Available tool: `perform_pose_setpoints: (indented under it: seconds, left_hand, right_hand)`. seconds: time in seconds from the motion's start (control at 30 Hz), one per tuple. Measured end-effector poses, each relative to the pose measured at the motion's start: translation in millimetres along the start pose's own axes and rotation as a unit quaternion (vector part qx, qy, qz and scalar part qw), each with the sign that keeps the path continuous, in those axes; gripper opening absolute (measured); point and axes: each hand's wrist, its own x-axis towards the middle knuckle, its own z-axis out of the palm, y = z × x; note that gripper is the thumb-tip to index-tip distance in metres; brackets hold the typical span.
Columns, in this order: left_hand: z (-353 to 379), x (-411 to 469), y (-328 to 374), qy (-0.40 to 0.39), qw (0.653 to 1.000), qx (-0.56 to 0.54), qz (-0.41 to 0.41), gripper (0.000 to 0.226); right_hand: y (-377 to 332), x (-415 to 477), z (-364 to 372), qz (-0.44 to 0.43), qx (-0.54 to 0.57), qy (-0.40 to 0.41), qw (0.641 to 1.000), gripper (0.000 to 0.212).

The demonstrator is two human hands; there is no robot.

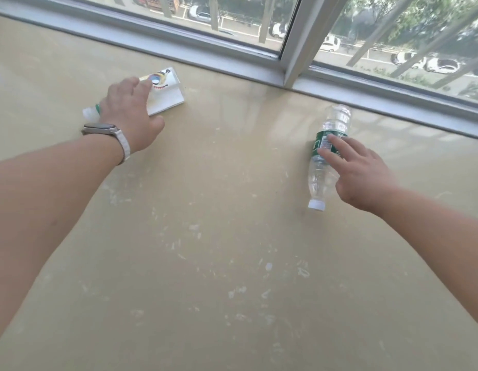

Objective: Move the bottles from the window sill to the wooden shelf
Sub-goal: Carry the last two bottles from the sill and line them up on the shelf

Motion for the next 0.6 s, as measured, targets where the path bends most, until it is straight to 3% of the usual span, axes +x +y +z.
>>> perform_pose_setpoints:
  seconds: [0.17, 0.4, 0.6]
  left_hand:
    - [-1.8, 16.2, -1.6, 0.015, 0.999, 0.046, -0.008, 0.062]
    - [6.7, 16.2, -4.0, 0.015, 1.0, 0.008, 0.005, 0.062]
    - [7.1, 0.6, 3.6, -0.032, 0.994, 0.062, 0.082, 0.076]
  right_hand:
    - [-3.2, 18.6, 6.1, -0.046, -0.074, 0.054, 0.995, 0.077]
    - [-4.6, 25.7, 11.6, -0.041, -0.103, 0.034, 0.993, 0.069]
    - [-17.2, 19.8, 14.5, -0.002, -0.074, 0.033, 0.997, 0.061]
